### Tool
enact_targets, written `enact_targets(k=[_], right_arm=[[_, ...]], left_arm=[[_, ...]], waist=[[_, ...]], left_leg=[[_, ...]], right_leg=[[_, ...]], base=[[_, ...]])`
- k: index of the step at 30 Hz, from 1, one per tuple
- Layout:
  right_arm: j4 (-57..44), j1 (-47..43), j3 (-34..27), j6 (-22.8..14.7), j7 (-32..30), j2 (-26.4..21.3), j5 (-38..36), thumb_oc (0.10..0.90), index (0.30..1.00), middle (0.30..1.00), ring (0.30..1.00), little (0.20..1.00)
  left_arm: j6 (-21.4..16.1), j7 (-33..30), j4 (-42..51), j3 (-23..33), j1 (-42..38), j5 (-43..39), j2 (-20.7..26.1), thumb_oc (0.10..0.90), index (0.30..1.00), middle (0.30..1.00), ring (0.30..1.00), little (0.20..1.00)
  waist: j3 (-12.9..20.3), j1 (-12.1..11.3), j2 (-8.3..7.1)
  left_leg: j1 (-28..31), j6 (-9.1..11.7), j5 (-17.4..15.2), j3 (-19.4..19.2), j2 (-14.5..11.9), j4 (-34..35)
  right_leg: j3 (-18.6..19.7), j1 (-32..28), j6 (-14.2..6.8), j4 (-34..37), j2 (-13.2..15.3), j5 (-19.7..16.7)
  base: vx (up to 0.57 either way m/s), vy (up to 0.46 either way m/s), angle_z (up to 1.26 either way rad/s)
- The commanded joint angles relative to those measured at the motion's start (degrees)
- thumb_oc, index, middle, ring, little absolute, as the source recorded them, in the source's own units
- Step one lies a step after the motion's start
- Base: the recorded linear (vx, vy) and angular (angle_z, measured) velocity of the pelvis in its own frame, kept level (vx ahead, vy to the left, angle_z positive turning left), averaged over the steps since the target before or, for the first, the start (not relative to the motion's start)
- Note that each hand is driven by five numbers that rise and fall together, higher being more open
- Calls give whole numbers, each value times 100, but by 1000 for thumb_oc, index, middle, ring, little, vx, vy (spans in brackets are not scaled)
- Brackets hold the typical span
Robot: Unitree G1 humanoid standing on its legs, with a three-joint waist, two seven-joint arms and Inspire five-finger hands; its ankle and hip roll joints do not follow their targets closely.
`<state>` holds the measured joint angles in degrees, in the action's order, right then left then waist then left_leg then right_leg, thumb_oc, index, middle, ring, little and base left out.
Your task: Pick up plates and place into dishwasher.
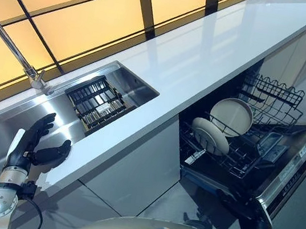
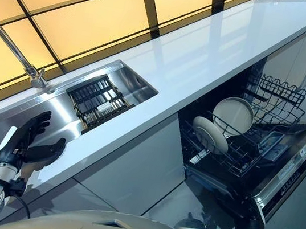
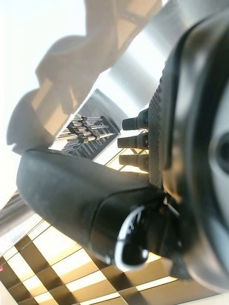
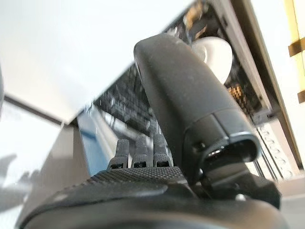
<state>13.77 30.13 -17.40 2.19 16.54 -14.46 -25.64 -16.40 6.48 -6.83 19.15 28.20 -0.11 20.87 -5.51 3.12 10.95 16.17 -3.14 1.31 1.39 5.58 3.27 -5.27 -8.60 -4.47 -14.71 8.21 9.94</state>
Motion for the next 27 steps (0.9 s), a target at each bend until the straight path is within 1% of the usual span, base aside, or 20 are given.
enact_targets(k=[1, 2, 5, 6, 7, 9, 11, 14, 15, 17, 20, 21, 22, 23, 25, 26, 27], right_arm=[[-356, -774, -24, -902, -32, -247, -302, 800, 900, 900, 900, 900], [-348, -900, 5, -1098, -174, -322, -222, 800, 900, 900, 900, 900], [-397, -1265, 101, -1140, -453, -453, -195, 800, 900, 900, 900, 900], [-393, -1339, 121, -1133, -494, -471, -190, 800, 900, 900, 900, 900], [-328, -1532, 180, -1241, -458, -466, -91, 800, 900, 900, 900, 900], [-212, -1701, 270, -1467, -459, -452, 17, 800, 900, 900, 900, 900], [-205, -1775, 317, -1563, -474, -465, 85, 800, 900, 900, 900, 900], [-264, -1970, 404, -1465, -362, -512, 42, 800, 900, 900, 900, 900], [-343, -2068, 457, -1363, -213, -572, -11, 800, 900, 900, 900, 900], [-434, -2181, 549, -1385, -293, -605, 108, 800, 900, 900, 900, 900], [-411, -2458, 685, -1163, -398, -611, 238, 800, 900, 900, 900, 900], [-361, -2509, 722, -1022, -362, -607, 340, 800, 900, 900, 900, 900], [-320, -2516, 764, -790, -329, -584, 415, 800, 900, 900, 900, 900], [-247, -2514, 807, -448, -222, -563, 572, 800, 900, 900, 900, 900], [-143, -2436, 899, 97, -20, -494, 896, 800, 900, 900, 900, 900], [-117, -2336, 924, 328, 160, -460, 1070, 800, 900, 900, 900, 900], [-82, -2239, 938, 417, 378, -447, 1187, 800, 900, 900, 900, 900]], left_arm=[[-180, -399, 184, 79, -570, -379, 660, 800, 900, 900, 900, 900], [-131, -435, 160, 27, -618, -387, 674, 800, 900, 900, 900, 900], [22, -467, 106, -54, -771, -447, 709, 800, 900, 900, 900, 900], [41, -466, 94, -67, -800, -451, 716, 800, 900, 900, 900, 900], [70, -430, 27, -87, -866, -494, 738, 800, 900, 900, 900, 900], [-8, -402, -123, -145, -931, -540, 747, 800, 900, 900, 900, 900], [9, -381, -127, -186, -944, -557, 731, 800, 900, 900, 900, 900], [60, -356, -140, -318, -1012, -550, 680, 800, 900, 900, 900, 900], [105, -355, -125, -396, -1060, -545, 651, 800, 900, 900, 900, 900], [200, -379, -78, -493, -1127, -541, 631, 800, 900, 900, 900, 900], [242, -305, -144, -606, -1246, -482, 583, 800, 900, 900, 900, 900], [261, -285, -178, -626, -1276, -482, 577, 800, 900, 900, 900, 900], [243, -262, -219, -632, -1287, -470, 567, 800, 900, 900, 900, 900], [207, -231, -258, -632, -1292, -454, 554, 800, 900, 900, 900, 900], [90, -181, -299, -599, -1265, -447, 510, 800, 900, 900, 900, 900], [16, -168, -293, -561, -1219, -429, 484, 800, 900, 900, 900, 900], [-34, -135, -240, -489, -1173, -448, 471, 800, 900, 900, 900, 900]], waist=[[22, -193, -11], [19, -213, 18], [15, -270, 58], [14, -281, 62], [19, -321, 70], [23, -368, 64], [29, -398, 68], [54, -456, 73], [51, -485, 67], [49, -519, 63], [75, -589, 34], [92, -606, 28], [108, -616, 19], [117, -621, 11], [123, -624, -21], [120, -617, -50], [117, -618, -82]], left_leg=[[-544, 55, -127, -54, 256, -471], [-561, 56, -134, -60, 260, -488], [-605, 36, -159, -43, 269, -508], [-609, 31, -167, -43, 269, -513], [-613, 21, -192, -43, 276, -522], [-594, 23, -212, -13, 288, -522], [-583, 20, -217, 11, 299, -534], [-580, 17, -229, 18, 322, -579], [-593, 12, -230, 38, 339, -620], [-612, -1, -240, 49, 360, -665], [-611, -25, -261, 71, 373, -680], [-615, -26, -261, 62, 375, -685], [-616, -23, -265, 58, 382, -686], [-614, -19, -269, 52, 381, -684], [-626, -23, -280, 44, 378, -668], [-625, -24, -279, 37, 370, -658], [-624, -43, -281, 38, 363, -630]], right_leg=[[-376, 384, 47, 441, -177, -684], [-379, 403, 42, 428, -159, -680], [-377, 453, 38, 394, -131, -646], [-380, 462, 40, 384, -127, -639], [-392, 475, 40, 368, -115, -626], [-415, 466, 40, 358, -96, -623], [-432, 459, 40, 334, -72, -616], [-478, 459, 37, 283, -28, -611], [-502, 466, 40, 246, -1, -606], [-523, 487, 34, 189, 32, -594], [-553, 517, 31, 104, 52, -563], [-570, 531, 27, 76, 64, -561], [-575, 546, 23, 62, 67, -562], [-575, 555, 21, 54, 65, -563], [-574, 583, 25, 62, 63, -565], [-578, 593, 18, 71, 61, -581], [-582, 591, 23, 94, 52, -579]], base=[[42, 117, 6], [36, 100, 5], [10, 79, 3], [11, 93, 0], [23, 79, 0], [35, 88, 2], [41, 84, 5], [49, 118, 8], [50, 140, 17], [45, 110, 18], [35, 83, 13], [23, 81, 2], [8, 76, 2], [-27, 66, 3], [-65, 39, 9], [-78, 7, 15], [-65, -5, 14]])
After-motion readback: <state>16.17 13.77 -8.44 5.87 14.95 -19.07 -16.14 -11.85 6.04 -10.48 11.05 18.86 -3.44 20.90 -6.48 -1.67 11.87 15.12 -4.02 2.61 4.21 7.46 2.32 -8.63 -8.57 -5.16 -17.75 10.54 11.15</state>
